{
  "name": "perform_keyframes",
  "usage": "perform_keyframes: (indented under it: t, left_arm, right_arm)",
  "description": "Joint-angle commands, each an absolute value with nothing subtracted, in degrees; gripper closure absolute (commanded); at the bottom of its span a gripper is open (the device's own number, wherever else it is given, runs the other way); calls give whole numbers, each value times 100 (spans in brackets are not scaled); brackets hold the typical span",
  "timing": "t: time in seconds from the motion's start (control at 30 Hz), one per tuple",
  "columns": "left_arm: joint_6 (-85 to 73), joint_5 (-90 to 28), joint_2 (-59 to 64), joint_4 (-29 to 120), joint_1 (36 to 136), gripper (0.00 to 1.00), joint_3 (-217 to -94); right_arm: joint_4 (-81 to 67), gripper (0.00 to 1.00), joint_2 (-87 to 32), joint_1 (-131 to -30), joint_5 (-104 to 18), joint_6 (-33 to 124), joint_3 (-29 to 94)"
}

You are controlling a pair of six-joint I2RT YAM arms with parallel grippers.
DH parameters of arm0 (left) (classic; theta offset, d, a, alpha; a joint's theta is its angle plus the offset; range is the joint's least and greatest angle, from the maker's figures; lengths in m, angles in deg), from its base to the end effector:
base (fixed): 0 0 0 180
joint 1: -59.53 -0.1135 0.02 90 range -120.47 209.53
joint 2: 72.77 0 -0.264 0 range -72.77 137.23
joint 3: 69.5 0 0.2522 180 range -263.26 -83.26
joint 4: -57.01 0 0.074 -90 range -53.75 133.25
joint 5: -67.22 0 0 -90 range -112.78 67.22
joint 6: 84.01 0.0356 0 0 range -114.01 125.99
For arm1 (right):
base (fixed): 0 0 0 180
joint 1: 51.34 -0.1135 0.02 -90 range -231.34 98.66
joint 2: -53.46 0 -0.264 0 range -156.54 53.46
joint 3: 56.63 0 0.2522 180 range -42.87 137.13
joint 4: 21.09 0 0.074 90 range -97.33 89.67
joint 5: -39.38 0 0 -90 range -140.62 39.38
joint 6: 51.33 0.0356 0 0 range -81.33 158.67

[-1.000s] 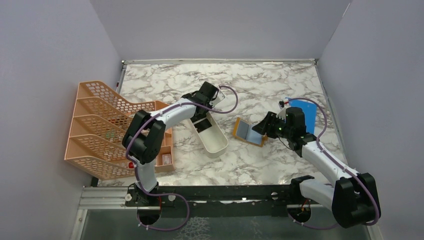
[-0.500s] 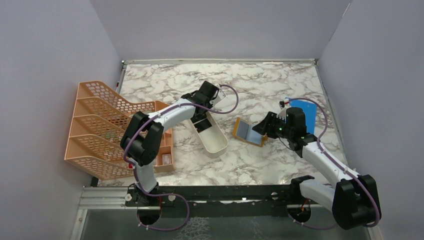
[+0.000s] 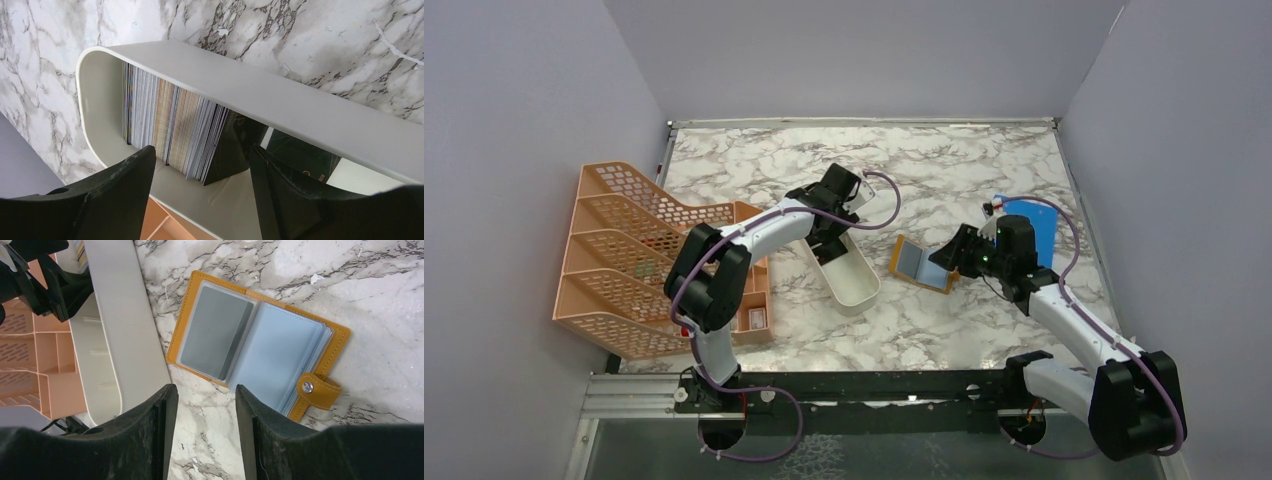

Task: Put the credit cards into the card holder
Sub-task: Pick up the credit card from the storage box.

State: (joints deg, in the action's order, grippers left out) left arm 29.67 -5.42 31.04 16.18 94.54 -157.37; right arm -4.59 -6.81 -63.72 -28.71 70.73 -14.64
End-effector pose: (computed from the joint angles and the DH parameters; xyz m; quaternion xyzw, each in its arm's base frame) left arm 0.3212 -0.2120 0.2103 0.4266 0.8469 0.1160 0.2956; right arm 0.2086 0.0594 0.2026 0.0619 0.8722 0.3280 0.3575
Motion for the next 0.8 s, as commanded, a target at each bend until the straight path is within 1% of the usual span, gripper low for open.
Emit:
perform_keyframes:
  t: [0.0,0.3,0.33,0.53,0.77]
  left_arm:
    - [3091,-332,3302,1705,9469,30,-15852]
    - [3160,-256,3569,1784,9471,34,-15886]
    - [3171,-223,3580,1788,9469,37,-15892]
    - [3192,-188,3507,1787,9478,59,-15909]
    - [3203,-52,3389,1794,9482,65,-15896]
  right_arm:
    - [-418,49,-581,-6382,-2845,7049,-1269]
    - [-381,49,-598,-6382,-2865,7035,-1177]
    - [-384,49,-597,-6382,-2865,7032,-1178]
    - [-381,49,-600,-6377,-2843,7053,-1190]
    - [-408,49,-588,-6382,-2806,7076,-1212]
